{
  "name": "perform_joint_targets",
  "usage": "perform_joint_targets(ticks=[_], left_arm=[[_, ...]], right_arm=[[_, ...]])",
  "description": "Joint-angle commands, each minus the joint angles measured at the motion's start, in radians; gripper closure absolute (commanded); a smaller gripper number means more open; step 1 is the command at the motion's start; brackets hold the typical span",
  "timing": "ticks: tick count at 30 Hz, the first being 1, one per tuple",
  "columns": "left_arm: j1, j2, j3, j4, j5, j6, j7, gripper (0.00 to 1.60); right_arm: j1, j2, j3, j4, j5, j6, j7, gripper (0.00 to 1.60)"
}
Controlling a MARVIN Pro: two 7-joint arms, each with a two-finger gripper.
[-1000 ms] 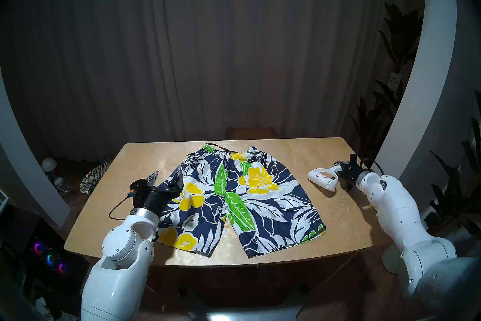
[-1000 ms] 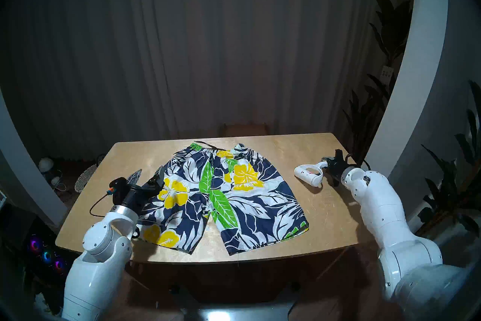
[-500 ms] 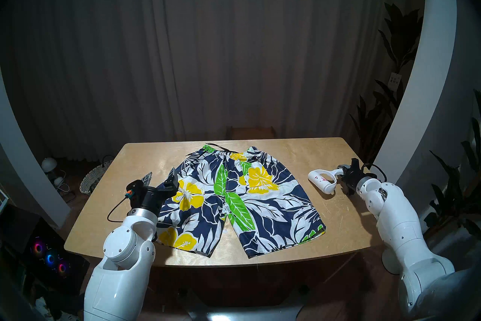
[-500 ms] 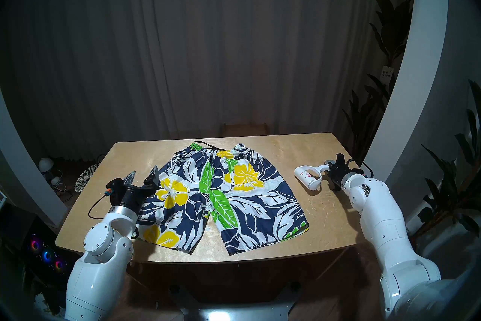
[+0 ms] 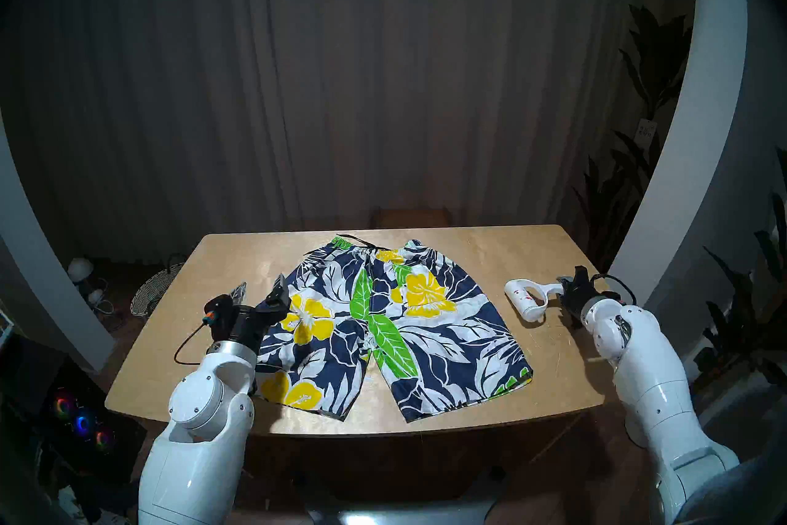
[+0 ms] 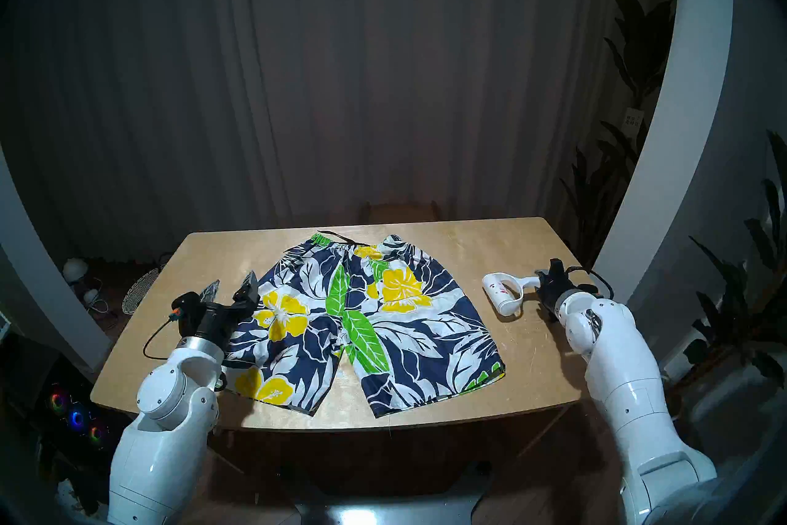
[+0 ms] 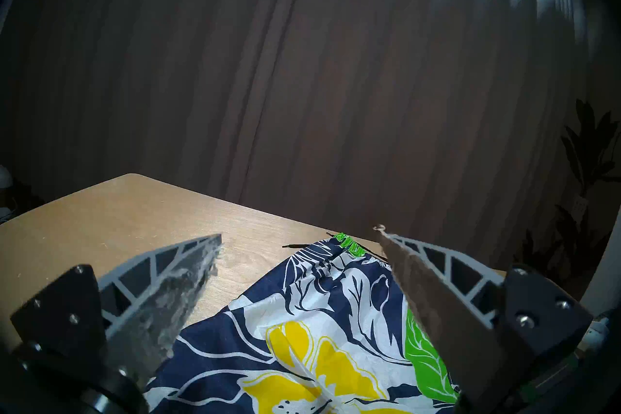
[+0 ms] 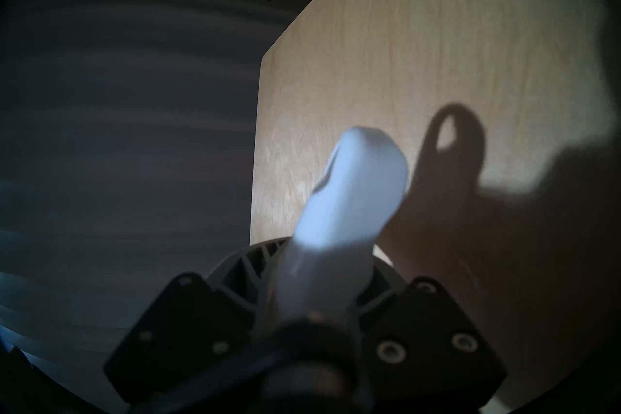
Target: Remove lint and debris from pants with a lint roller
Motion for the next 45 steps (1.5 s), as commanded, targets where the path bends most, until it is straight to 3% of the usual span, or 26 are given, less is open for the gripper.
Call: perform_joint_targets(ticks=[1, 3, 4, 17, 18, 30, 32, 33, 39, 45], left_arm=[[0.005, 0.001, -0.004, -0.027, -0.006, -0.004, -0.006, 0.0], [0.006, 0.0, -0.004, -0.027, -0.007, -0.003, -0.006, 0.0], [0.007, 0.0, -0.004, -0.027, -0.007, -0.004, -0.006, 0.0], [0.012, -0.005, -0.013, -0.03, -0.014, -0.004, -0.006, 0.0], [0.012, -0.009, -0.016, -0.03, -0.02, -0.003, -0.004, 0.0], [0.018, -0.008, -0.032, -0.022, -0.041, -0.002, -0.01, 0.0], [0.016, -0.008, -0.032, -0.02, -0.044, -0.003, -0.012, 0.0], [0.014, -0.005, -0.029, -0.018, -0.041, -0.01, -0.017, 0.0], [0.012, 0.021, -0.017, -0.028, 0.047, -0.047, -0.002, 0.0], [-0.007, 0.064, -0.014, -0.045, 0.152, -0.071, -0.002, 0.0]], right_arm=[[-0.041, 0.011, -0.006, 0.0, -0.021, -0.026, -0.062, 0.83], [-0.035, 0.016, -0.008, 0.003, -0.023, -0.022, -0.073, 0.16], [-0.034, 0.019, -0.009, -0.002, -0.023, -0.017, -0.087, 0.0], [-0.034, 0.105, -0.05, -0.079, 0.001, 0.036, -0.276, 0.0], [-0.045, 0.118, -0.057, -0.091, -0.006, 0.034, -0.261, 0.0], [-0.189, 0.16, 0.042, -0.28, 0.062, 0.039, -0.455, 0.0], [-0.18, 0.159, 0.045, -0.276, 0.064, 0.043, -0.475, 0.0], [-0.225, 0.157, 0.086, -0.351, 0.081, 0.029, -0.497, 0.0], [-0.215, 0.179, 0.135, -0.424, 0.095, 0.05, -0.437, 0.0], [-0.156, 0.237, 0.129, -0.498, 0.047, 0.081, -0.411, 0.0]])
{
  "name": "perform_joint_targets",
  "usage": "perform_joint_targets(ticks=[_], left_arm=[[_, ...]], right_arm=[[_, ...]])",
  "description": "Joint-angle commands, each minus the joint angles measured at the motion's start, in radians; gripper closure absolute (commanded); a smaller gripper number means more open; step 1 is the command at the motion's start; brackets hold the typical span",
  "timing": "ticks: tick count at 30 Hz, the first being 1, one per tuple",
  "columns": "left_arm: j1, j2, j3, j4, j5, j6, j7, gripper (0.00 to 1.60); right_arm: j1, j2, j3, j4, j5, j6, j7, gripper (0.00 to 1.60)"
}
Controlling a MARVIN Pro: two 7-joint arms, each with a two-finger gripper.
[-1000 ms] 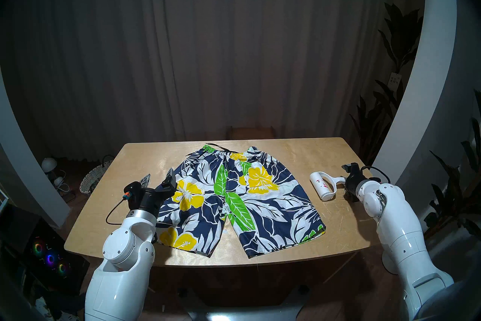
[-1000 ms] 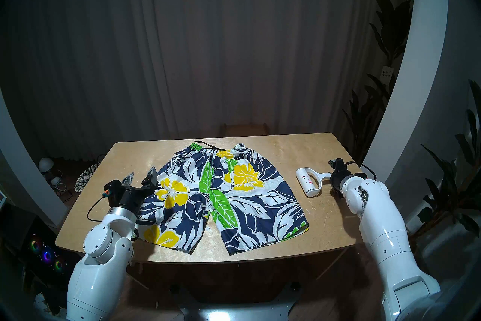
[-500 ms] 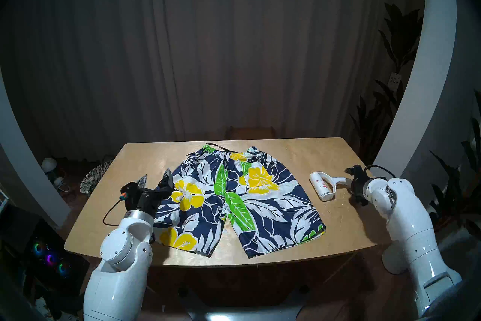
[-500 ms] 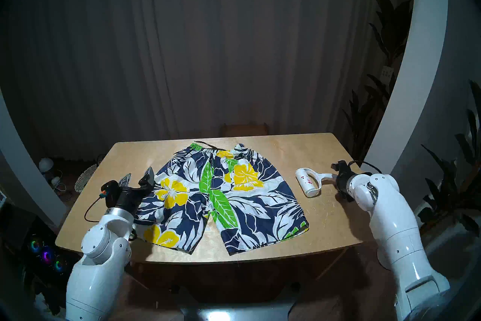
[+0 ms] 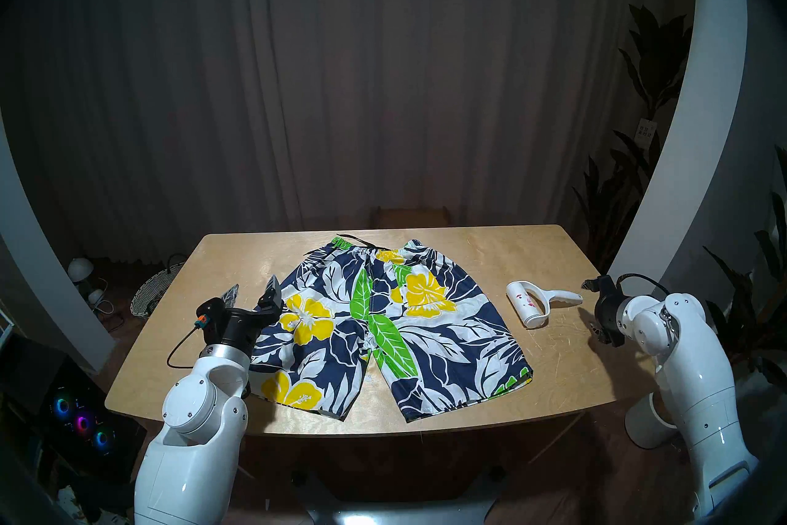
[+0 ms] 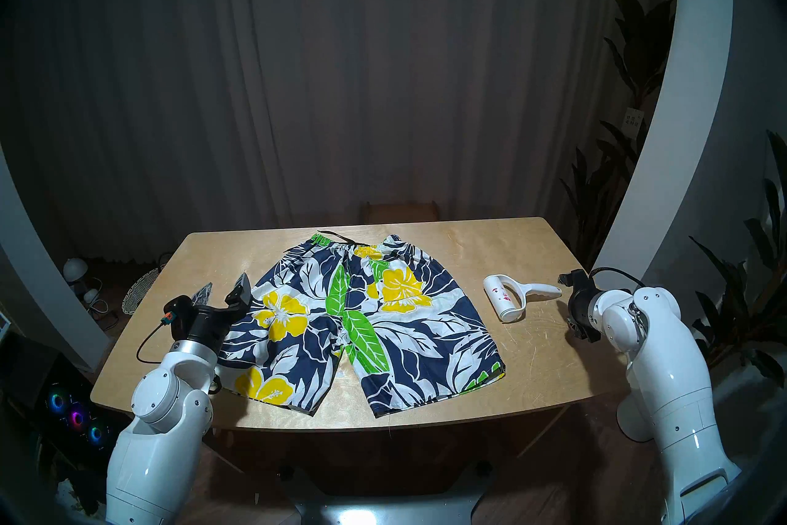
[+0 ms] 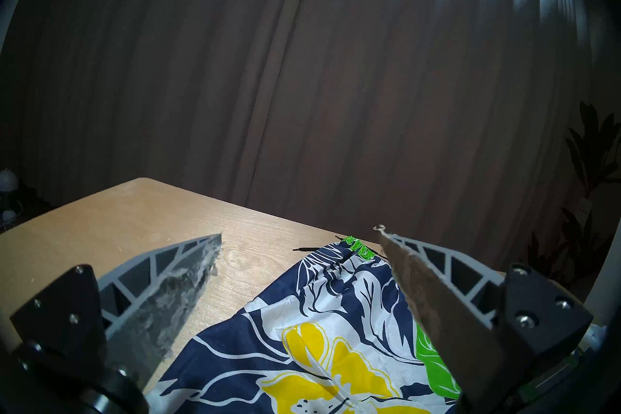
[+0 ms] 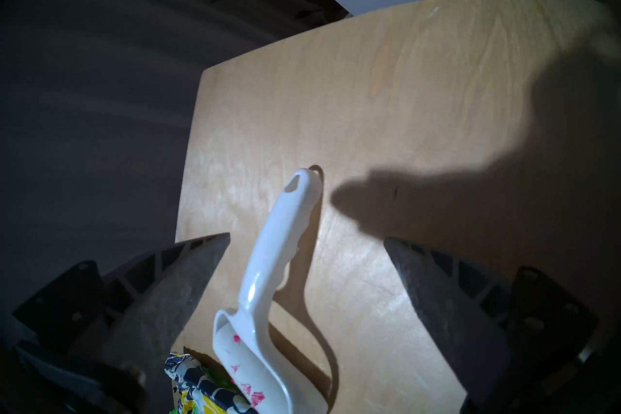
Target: Remove lint and debris from pants with a lint roller
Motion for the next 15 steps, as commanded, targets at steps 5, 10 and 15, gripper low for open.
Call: perform_joint_targets(ticks=[5, 10, 15], left_arm=[[-0.046, 0.075, -0.002, -0.042, 0.151, -0.038, 0.005, 0.0], [-0.069, 0.102, -0.007, -0.021, 0.215, -0.033, 0.011, 0.0], [-0.089, 0.129, -0.019, 0.003, 0.252, -0.013, 0.01, 0.0]], right_arm=[[0.097, 0.119, -0.027, -0.145, -0.124, 0.063, 0.068, 0.0], [0.125, 0.144, -0.106, -0.223, -0.225, 0.085, 0.091, 0.0], [0.172, 0.128, -0.208, -0.237, -0.329, 0.081, 0.129, 0.0]])
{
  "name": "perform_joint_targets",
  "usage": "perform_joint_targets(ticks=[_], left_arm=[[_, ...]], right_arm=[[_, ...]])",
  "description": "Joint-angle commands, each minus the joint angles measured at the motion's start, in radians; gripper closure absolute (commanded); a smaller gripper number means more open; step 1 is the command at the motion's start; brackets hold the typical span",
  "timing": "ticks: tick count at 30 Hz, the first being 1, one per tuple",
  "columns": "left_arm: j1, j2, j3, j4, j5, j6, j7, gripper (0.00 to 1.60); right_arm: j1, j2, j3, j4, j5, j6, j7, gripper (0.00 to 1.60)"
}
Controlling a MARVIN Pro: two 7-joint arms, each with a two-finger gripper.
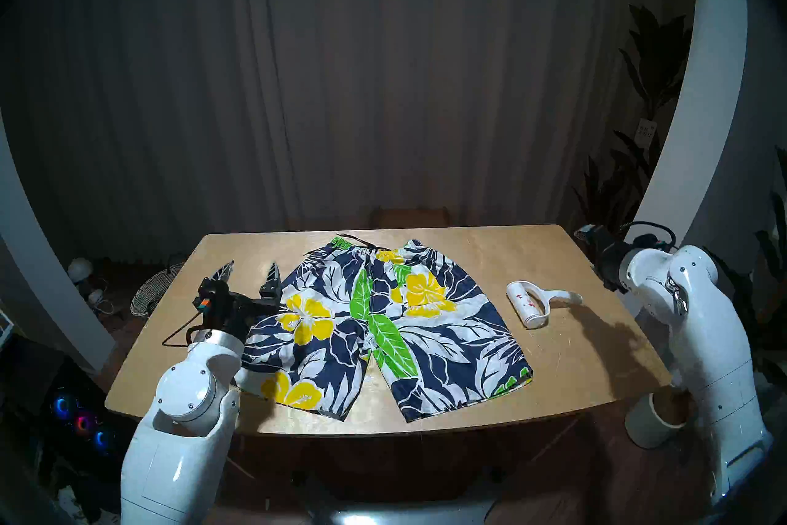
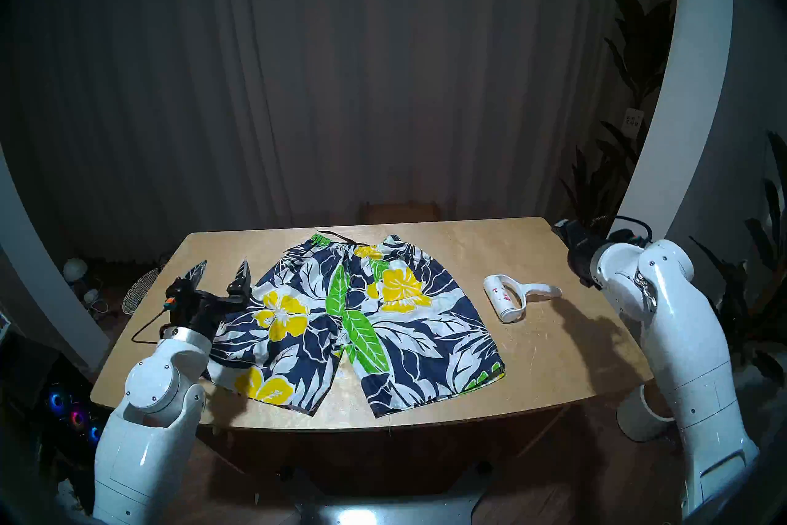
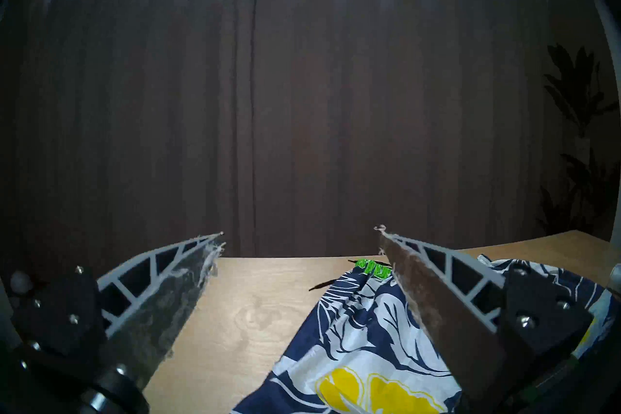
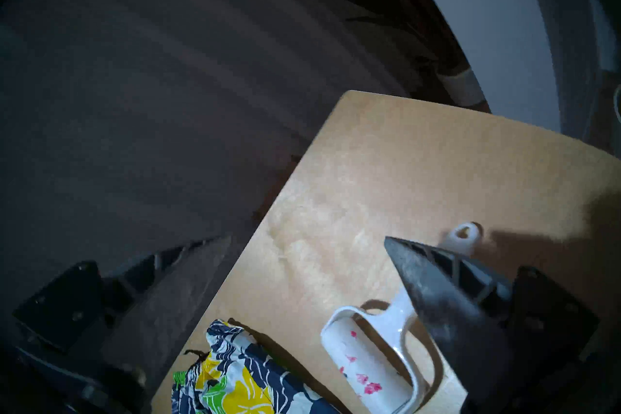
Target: Remove lint and debris from pants with a lint roller
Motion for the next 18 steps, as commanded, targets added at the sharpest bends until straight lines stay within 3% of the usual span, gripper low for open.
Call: perform_joint_targets(ticks=[1, 18], left_arm=[[-0.051, 0.055, -0.019, 0.009, 0.051, 0.014, 0.0, 0.0], [-0.087, 0.109, -0.116, 0.085, 0.044, 0.069, 0.0, 0.0]], right_arm=[[0.09, 0.012, -0.119, -0.052, -0.129, -0.001, 0.064, 0.0], [0.194, -0.007, -0.361, 0.038, -0.459, -0.048, 0.239, 0.0]])
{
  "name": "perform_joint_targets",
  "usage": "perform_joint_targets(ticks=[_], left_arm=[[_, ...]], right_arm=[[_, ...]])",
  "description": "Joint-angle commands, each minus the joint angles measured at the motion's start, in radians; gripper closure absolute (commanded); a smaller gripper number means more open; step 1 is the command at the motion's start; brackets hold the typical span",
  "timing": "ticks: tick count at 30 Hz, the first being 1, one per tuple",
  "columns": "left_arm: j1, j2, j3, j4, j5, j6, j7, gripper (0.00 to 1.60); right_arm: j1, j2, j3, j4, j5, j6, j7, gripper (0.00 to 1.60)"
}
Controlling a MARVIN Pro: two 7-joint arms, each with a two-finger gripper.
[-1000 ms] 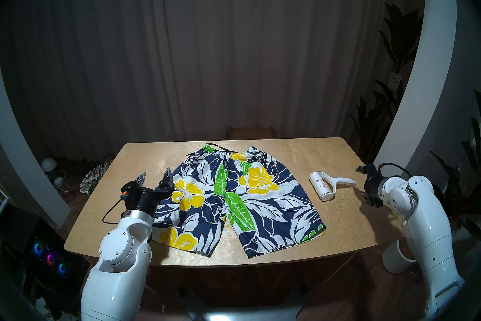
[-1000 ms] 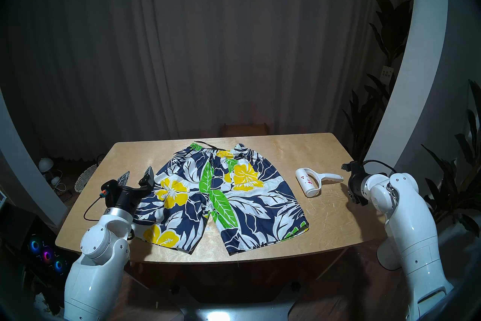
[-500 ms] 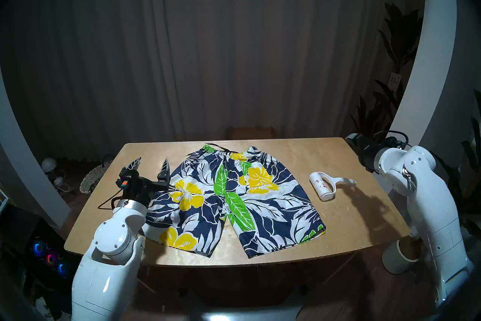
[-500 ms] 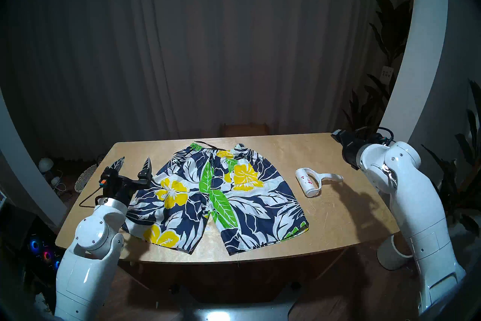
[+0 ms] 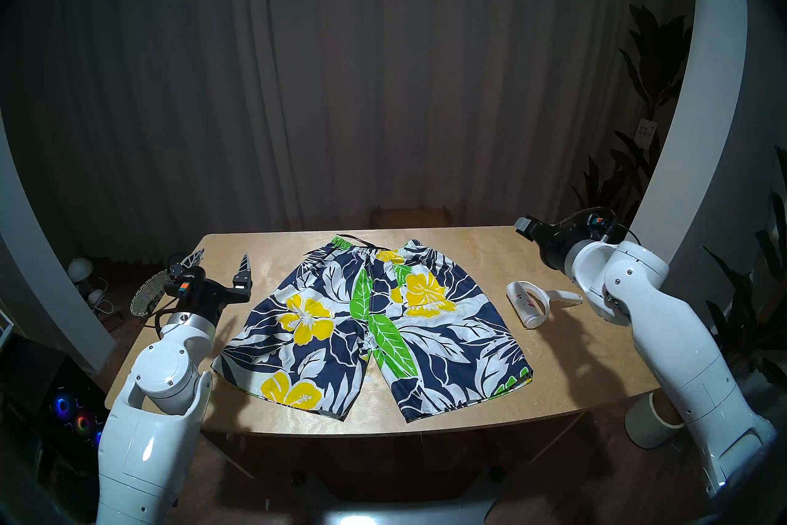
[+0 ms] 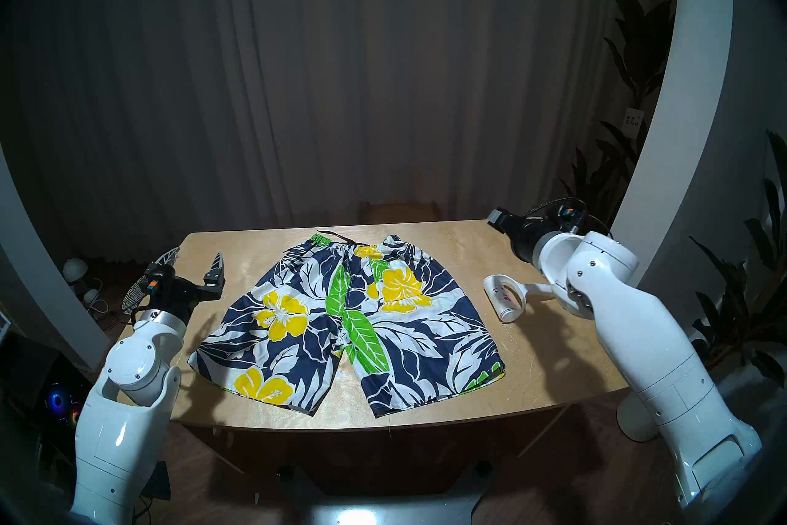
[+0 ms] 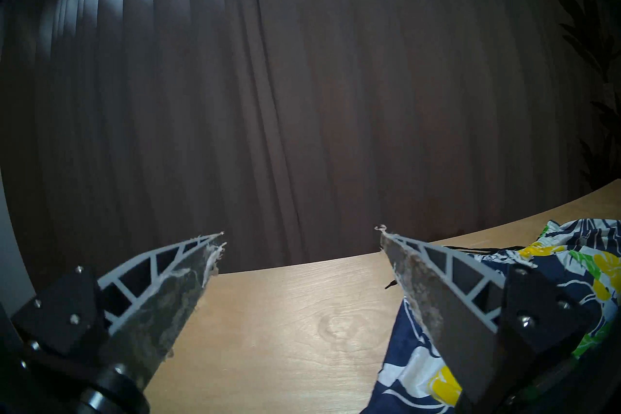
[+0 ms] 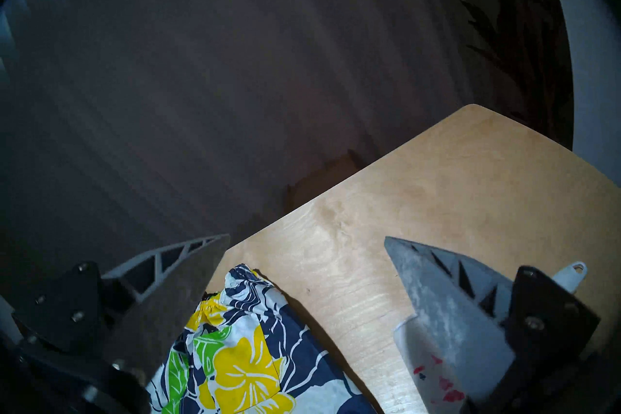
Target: Remove lint and debris from pants with a lint roller
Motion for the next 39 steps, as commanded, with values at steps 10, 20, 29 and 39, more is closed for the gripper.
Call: perform_joint_targets(ticks=[10, 20, 29, 39], left_arm=[[-0.055, 0.064, -0.053, 0.077, -0.019, 0.024, -0.058, 0.0], [-0.081, 0.094, -0.064, 0.145, -0.07, 0.019, -0.137, 0.0], [-0.113, 0.122, -0.054, 0.198, -0.116, -0.007, -0.243, 0.0], [-0.194, 0.12, -0.006, 0.261, -0.059, -0.009, -0.209, 0.0]], right_arm=[[0.161, 0.014, -0.152, 0.106, -0.309, -0.086, 0.189, 0.0], [0.165, 0.022, -0.23, 0.177, -0.507, -0.235, 0.316, 0.0], [0.098, 0.021, -0.171, 0.213, -0.59, -0.364, 0.393, 0.0], [-0.024, -0.046, -0.093, 0.246, -0.583, -0.509, 0.403, 0.0]])
